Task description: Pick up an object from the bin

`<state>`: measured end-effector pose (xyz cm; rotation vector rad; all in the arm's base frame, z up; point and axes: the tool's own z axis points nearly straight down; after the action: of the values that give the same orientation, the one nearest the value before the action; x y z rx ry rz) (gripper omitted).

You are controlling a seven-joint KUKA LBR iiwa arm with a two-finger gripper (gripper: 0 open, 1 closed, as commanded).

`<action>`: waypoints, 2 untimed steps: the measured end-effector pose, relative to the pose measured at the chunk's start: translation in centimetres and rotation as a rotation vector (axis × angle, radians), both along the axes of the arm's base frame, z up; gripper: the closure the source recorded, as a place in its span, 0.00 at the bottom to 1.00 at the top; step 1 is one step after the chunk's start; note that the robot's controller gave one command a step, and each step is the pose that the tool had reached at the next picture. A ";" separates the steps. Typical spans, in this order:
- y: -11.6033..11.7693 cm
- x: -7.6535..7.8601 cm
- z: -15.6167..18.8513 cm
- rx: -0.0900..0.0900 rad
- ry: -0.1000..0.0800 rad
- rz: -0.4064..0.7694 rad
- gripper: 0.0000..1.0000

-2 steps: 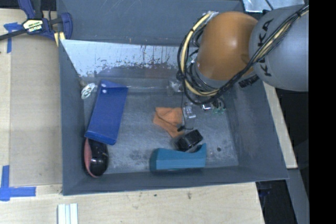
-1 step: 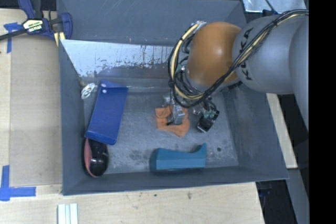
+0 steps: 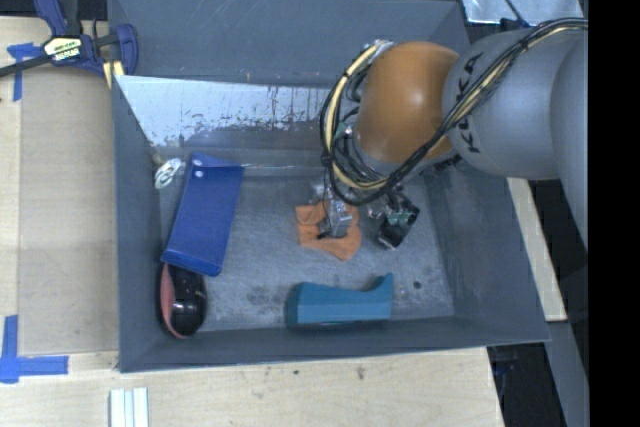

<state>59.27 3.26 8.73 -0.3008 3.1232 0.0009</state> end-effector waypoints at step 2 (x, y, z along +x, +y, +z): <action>-3.3 2.2 4.3 -0.001 -0.001 0.186 1.00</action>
Offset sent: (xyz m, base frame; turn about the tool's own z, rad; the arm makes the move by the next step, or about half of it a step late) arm 0.0000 0.0000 0.0000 0.0000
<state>61.43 0.01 12.99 -0.5898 3.0806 0.0003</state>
